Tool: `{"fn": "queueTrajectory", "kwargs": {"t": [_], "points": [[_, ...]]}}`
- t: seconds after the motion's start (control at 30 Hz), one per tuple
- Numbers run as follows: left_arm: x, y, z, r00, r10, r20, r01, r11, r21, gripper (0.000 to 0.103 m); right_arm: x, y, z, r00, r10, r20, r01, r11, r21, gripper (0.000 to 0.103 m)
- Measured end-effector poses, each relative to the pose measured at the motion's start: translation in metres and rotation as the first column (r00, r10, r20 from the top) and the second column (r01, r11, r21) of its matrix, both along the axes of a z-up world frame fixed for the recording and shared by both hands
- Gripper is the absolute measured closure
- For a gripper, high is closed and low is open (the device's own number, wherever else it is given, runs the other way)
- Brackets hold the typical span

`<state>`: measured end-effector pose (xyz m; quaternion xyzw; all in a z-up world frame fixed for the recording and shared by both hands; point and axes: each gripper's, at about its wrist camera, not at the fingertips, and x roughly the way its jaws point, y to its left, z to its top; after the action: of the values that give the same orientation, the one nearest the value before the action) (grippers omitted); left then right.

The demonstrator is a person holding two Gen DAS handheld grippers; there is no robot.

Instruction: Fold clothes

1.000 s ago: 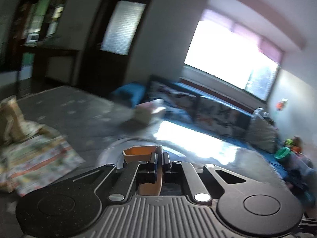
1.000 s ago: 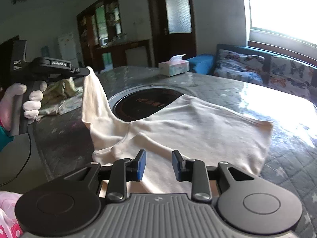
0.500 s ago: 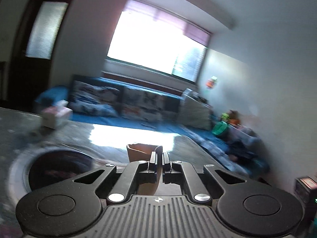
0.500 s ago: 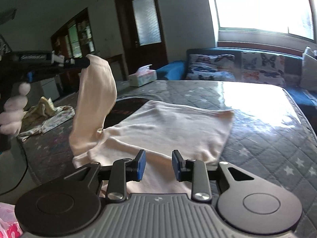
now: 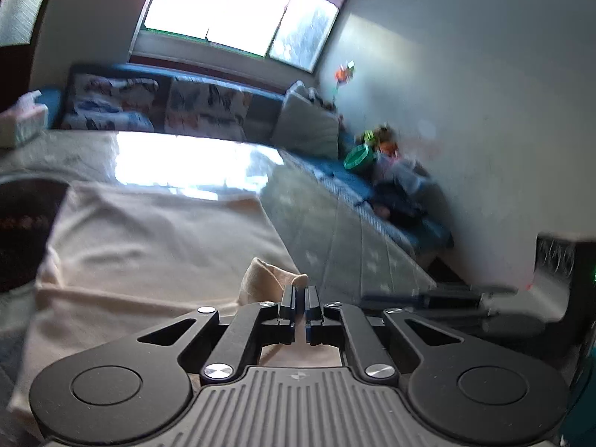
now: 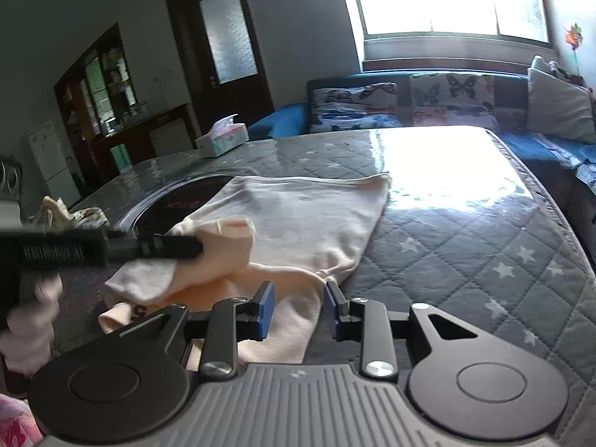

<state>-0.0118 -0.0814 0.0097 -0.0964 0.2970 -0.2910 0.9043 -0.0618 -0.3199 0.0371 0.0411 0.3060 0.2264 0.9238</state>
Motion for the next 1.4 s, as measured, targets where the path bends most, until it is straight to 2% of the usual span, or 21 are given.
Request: {"fn": "queueTrajectory", "kwargs": {"t": [0.17,0.33,0.4,0.53,0.67,0.83,1.0,1.07,1.13,1.4], "points": [[-0.001,-0.008,-0.012,0.997,-0.062,-0.045,0.063,0.998,0.025,0.092,-0.001,-0.003,0.004,1.000,-0.024,0.007,0.024,1.000,-0.003,0.075],[-0.008,-0.005,-0.014,0.993,-0.108,-0.044,0.110,0.993,0.032,0.086,0.003,0.003,0.006,1.000,-0.018,0.005,0.018,1.000,0.005,0.075],[-0.008,0.004,-0.013,0.995,-0.095,-0.031,0.097,0.994,0.044,0.086,0.005,0.008,0.006,1.000,0.000,0.000,0.000,1.000,0.004,0.075],[0.002,0.038,-0.010,1.000,-0.001,-0.015,0.002,0.996,0.086,0.086,0.014,0.024,-0.001,0.998,0.050,-0.024,-0.051,0.999,-0.004,0.075],[0.014,0.071,-0.012,0.994,0.110,0.002,-0.109,0.984,0.142,0.086,0.025,0.036,-0.013,0.996,0.067,-0.054,-0.068,0.997,-0.019,0.075],[0.032,0.099,-0.018,0.986,0.166,0.006,-0.164,0.969,0.186,0.086,0.034,0.045,-0.022,0.994,0.077,-0.080,-0.080,0.996,-0.038,0.075],[0.046,0.114,-0.026,0.976,0.216,-0.007,-0.210,0.957,0.200,0.075,0.037,0.049,-0.024,0.993,0.080,-0.089,-0.085,0.995,-0.054,0.075],[0.048,0.118,-0.028,0.974,0.226,-0.011,-0.219,0.954,0.203,0.074,0.038,0.051,-0.024,0.993,0.080,-0.092,-0.086,0.994,-0.060,0.087],[0.048,0.118,-0.028,0.975,0.221,0.001,-0.217,0.954,0.206,0.076,0.037,0.054,-0.023,0.994,0.073,-0.078,-0.080,0.993,-0.084,0.094],[0.049,0.116,-0.036,0.969,0.247,0.032,-0.246,0.933,0.263,0.082,0.038,0.056,-0.016,0.998,0.048,-0.027,-0.052,0.989,-0.136,0.097]]}}
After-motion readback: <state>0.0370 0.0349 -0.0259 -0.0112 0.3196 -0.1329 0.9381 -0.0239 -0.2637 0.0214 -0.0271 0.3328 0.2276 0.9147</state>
